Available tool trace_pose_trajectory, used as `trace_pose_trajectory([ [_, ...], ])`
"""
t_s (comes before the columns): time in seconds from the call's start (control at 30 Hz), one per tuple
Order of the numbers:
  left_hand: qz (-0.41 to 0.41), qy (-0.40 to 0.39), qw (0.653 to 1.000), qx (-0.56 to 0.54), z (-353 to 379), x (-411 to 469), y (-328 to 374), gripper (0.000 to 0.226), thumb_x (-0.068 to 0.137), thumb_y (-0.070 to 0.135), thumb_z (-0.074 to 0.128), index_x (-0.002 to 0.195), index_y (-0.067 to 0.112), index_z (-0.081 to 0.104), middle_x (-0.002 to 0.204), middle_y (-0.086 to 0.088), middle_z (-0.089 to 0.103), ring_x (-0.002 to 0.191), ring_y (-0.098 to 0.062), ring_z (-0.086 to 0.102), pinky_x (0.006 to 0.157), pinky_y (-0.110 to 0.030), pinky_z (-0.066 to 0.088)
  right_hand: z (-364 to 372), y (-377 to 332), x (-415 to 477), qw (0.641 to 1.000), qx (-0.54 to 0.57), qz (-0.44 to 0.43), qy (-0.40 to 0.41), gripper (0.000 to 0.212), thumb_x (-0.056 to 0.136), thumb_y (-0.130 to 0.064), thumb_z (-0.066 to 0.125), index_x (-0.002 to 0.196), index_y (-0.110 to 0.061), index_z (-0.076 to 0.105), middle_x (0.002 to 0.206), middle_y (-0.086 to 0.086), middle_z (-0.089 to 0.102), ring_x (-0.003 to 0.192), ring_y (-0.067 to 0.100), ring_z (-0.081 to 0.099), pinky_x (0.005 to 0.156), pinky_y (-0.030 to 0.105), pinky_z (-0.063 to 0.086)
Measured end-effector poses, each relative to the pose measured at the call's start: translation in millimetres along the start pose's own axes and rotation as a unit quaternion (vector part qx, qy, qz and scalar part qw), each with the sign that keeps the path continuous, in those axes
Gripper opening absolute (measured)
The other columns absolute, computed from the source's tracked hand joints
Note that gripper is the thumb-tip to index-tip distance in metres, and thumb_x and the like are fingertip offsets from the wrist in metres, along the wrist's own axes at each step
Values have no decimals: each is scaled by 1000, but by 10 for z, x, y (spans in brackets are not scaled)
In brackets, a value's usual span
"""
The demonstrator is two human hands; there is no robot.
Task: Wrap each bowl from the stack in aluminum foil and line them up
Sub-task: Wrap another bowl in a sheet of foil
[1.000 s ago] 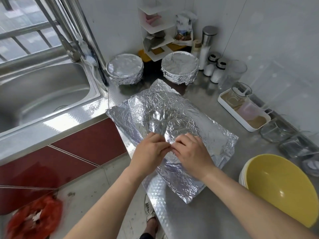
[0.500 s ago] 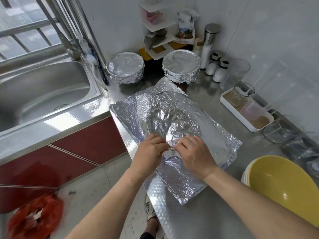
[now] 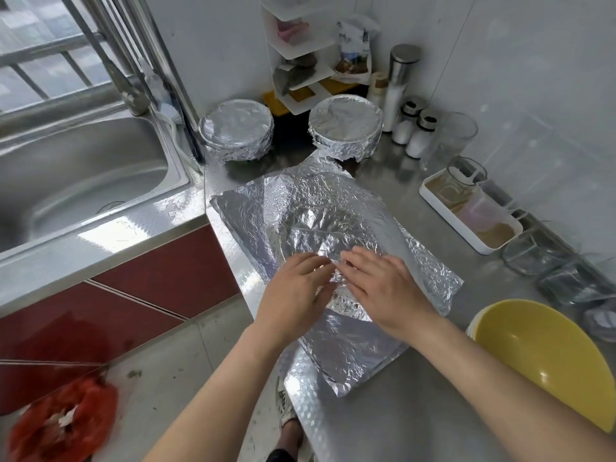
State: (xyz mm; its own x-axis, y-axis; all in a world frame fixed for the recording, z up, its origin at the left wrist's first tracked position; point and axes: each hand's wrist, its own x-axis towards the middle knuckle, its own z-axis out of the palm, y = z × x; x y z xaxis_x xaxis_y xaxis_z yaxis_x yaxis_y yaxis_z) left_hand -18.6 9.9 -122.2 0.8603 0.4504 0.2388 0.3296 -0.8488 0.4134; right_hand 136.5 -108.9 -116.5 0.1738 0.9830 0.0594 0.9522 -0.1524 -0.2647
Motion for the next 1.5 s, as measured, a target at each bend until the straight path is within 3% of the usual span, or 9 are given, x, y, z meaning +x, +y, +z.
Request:
trace_pose_trajectory([
  [0.23,5,-69,997,35,101,-1,-46,51,99,48,34,129,18,62,139,0,56,133,-22,48,111,-43,35,5,108,-65,993,-13,-8,-116,79,89,-59,-23,153,-26,10,159,-13,-2,148,10,-4,119,40,1],
  [0.33,19,-57,998,23,64,28,-58,47,99,47,37,123,18,67,134,0,61,130,-23,50,108,-41,39,-12,170,-49,998,-10,-12,-66,64,101,-54,2,148,-26,35,158,-7,24,147,14,19,116,41,18],
  [0.43,51,-10,999,8,53,22,-65,34,97,40,48,108,20,73,113,1,69,109,-22,57,93,-35,48,0,235,-83,995,-16,-63,69,32,98,-35,46,114,-20,68,124,-2,64,119,22,57,95,35,34],
  [0.5,49,13,999,11,65,6,-52,29,94,38,53,102,21,75,97,3,67,93,-21,55,76,-33,50,23,232,-84,987,-17,-116,114,12,90,-24,66,98,-17,70,103,-4,66,101,22,61,86,33,39],
  [0.57,44,18,999,10,76,-10,-27,29,93,37,53,98,21,76,87,5,63,82,-19,53,65,-32,49,60,218,-67,982,-21,-141,123,14,84,-20,75,96,-16,70,98,-3,66,96,20,59,82,32,41],
  [0.83,54,-10,999,-1,64,44,27,30,90,30,50,95,18,77,83,5,66,75,-19,58,56,-35,53,101,170,41,974,-71,-173,130,5,86,-9,63,87,-11,68,88,2,64,84,22,58,72,31,42],
  [0.93,55,-17,998,8,20,86,57,15,83,17,66,94,17,77,81,3,65,72,-20,57,57,-35,53,84,127,83,973,-86,-171,128,7,84,-3,64,83,-10,64,82,4,60,77,23,54,68,32,42],
  [1.1,40,-39,998,12,-27,109,51,41,53,4,87,90,20,77,80,4,64,72,-19,56,59,-32,53,88,46,117,972,-101,-151,149,26,91,-7,39,81,-10,63,79,5,57,75,23,51,66,32,39],
  [1.5,77,90,993,-16,-122,132,48,30,74,-14,56,90,5,72,88,-7,66,87,-20,50,72,-30,45,-55,-314,59,969,-106,-50,220,13,85,0,50,81,-7,60,76,8,53,72,25,48,65,33,34],
])
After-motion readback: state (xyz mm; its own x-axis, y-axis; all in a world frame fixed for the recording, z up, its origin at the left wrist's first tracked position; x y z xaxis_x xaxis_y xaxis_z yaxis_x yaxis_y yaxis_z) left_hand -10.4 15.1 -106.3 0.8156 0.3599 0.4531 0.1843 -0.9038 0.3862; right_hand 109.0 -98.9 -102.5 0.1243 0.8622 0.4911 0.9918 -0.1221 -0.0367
